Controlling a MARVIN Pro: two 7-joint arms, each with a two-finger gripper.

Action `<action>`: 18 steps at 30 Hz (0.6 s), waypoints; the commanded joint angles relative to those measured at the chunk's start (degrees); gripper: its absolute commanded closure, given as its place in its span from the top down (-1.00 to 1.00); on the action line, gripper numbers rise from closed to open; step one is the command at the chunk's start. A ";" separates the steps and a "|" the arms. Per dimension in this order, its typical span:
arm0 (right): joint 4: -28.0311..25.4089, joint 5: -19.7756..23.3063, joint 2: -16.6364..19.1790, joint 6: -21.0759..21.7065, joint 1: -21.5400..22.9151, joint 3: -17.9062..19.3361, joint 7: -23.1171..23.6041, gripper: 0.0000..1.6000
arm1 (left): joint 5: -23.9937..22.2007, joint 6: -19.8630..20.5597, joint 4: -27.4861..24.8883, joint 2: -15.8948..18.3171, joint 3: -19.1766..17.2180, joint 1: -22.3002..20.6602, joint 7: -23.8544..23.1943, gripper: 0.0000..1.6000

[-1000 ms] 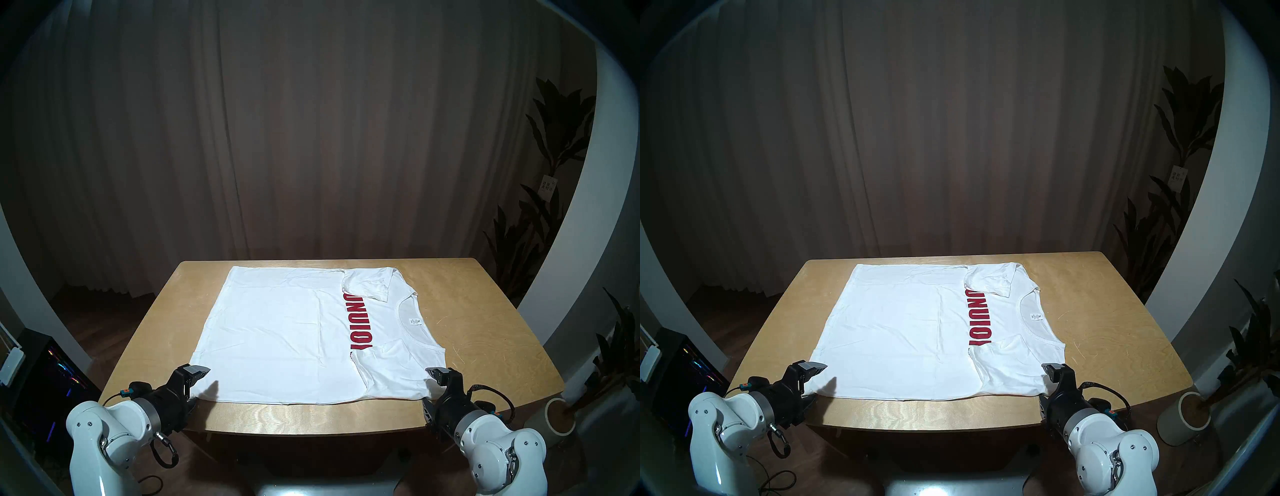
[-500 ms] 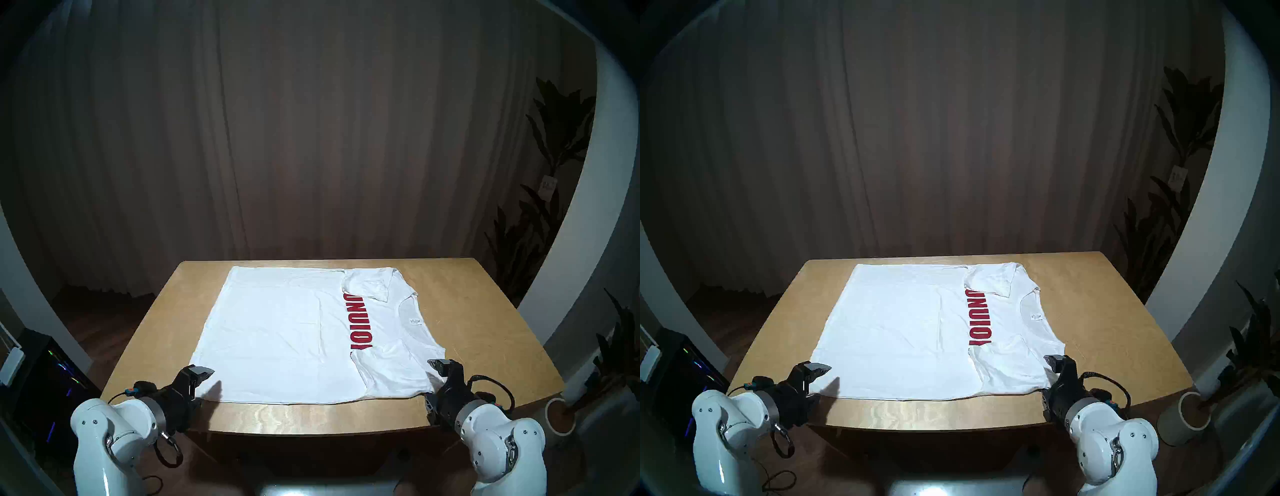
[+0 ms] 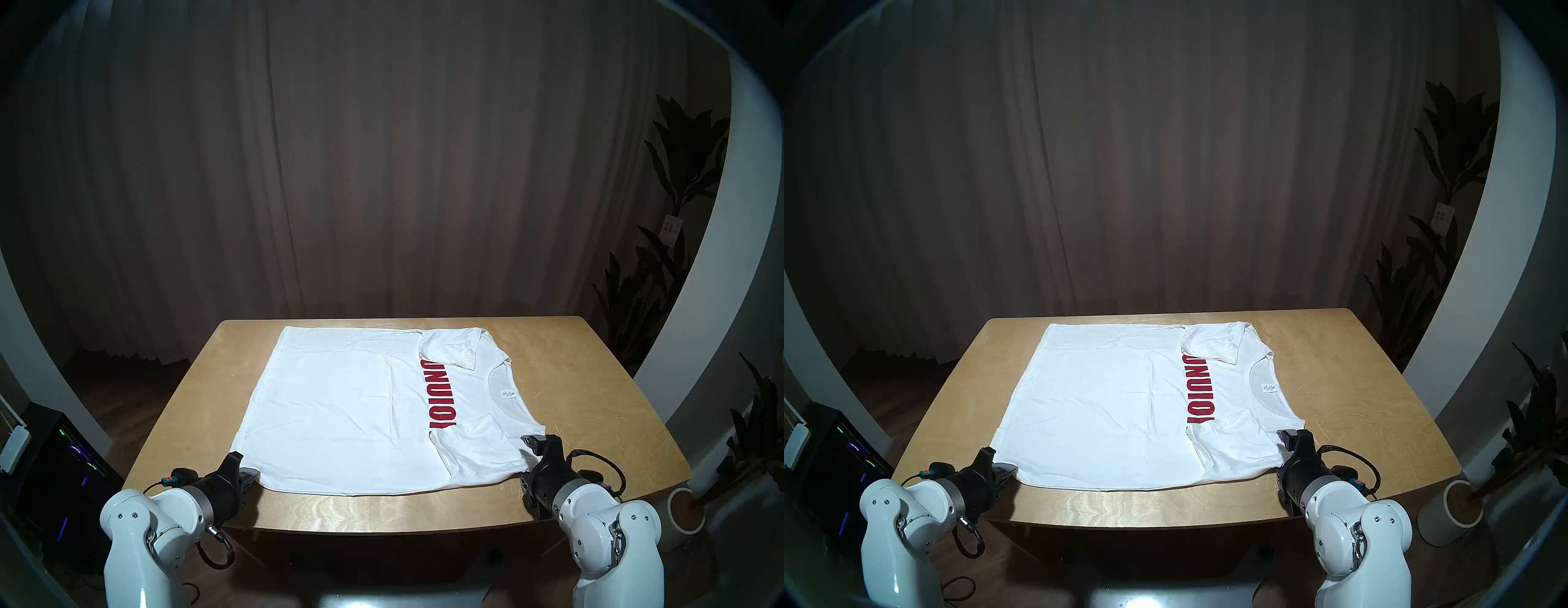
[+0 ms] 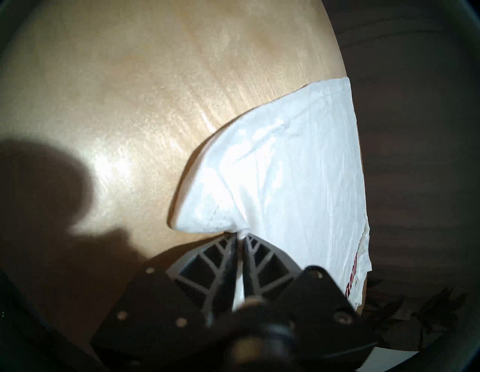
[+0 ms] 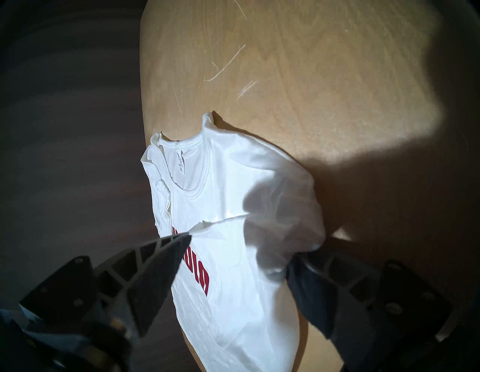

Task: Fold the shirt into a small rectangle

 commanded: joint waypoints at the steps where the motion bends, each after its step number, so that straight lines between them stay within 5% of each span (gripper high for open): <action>1: 1.56 -1.17 1.05 0.11 -0.08 0.59 2.41 -0.96 | 2.17 -1.79 0.03 -0.50 -0.09 0.75 -0.97 -0.94; 18: 0.45 2.48 3.99 2.16 3.04 5.16 3.41 -1.00 | 0.85 -3.45 -6.11 -1.94 -0.72 -2.16 -0.46 -1.00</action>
